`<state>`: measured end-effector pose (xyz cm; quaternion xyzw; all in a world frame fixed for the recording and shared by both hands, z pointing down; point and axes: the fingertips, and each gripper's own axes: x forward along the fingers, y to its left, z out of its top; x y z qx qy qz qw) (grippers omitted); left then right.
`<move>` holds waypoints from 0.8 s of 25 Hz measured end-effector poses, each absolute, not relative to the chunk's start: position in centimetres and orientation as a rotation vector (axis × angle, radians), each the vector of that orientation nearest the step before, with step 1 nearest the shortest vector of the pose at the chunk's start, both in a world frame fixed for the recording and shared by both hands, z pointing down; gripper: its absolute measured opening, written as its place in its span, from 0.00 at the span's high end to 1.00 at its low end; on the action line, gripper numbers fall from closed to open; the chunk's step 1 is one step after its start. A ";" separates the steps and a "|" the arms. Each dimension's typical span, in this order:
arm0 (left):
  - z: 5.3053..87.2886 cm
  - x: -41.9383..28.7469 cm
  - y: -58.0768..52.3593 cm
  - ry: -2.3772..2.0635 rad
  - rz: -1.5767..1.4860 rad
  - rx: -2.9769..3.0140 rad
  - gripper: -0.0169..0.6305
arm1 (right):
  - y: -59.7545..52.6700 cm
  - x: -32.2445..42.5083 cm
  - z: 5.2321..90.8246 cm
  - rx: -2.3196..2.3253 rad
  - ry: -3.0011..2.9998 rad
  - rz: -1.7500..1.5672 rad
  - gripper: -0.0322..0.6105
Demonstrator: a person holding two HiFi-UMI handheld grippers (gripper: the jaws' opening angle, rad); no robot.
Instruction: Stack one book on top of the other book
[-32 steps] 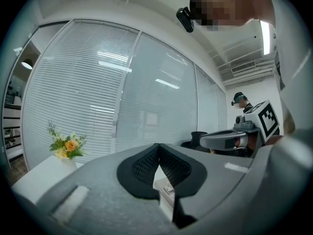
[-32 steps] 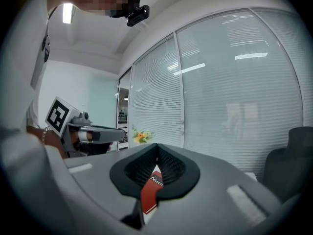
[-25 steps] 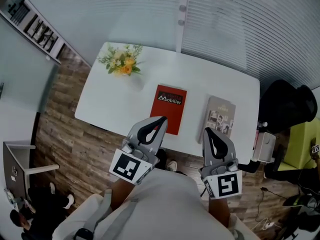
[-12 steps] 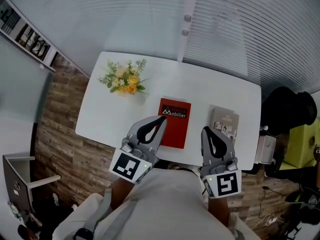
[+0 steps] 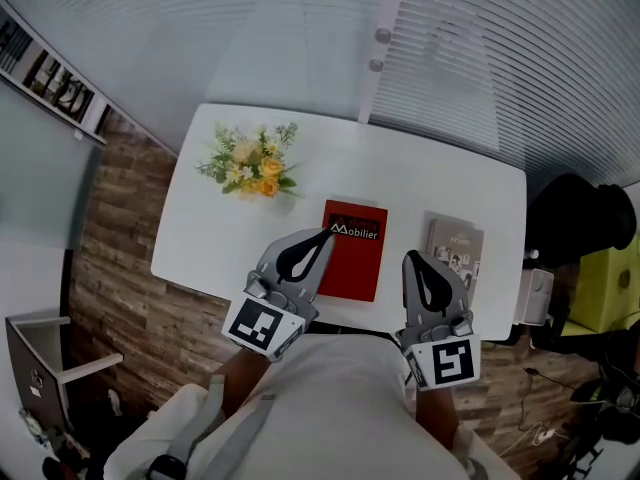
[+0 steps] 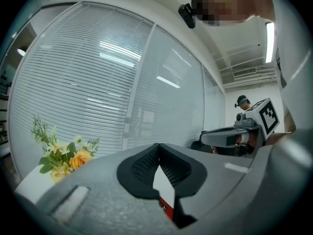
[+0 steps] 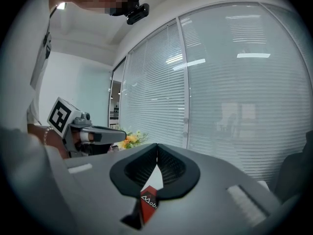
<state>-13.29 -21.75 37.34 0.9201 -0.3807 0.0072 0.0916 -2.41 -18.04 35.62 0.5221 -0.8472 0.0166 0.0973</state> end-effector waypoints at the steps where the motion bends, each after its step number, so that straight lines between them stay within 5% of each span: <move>1: 37.9 -13.3 -21.9 -1.127 0.029 2.727 0.97 | -18.1 -2.4 36.2 1.541 -2.496 0.060 0.94; 20: 53.3 -14.0 -21.8 -1.012 0.319 2.500 0.79 | -18.0 -0.8 52.5 1.455 -2.296 0.444 0.76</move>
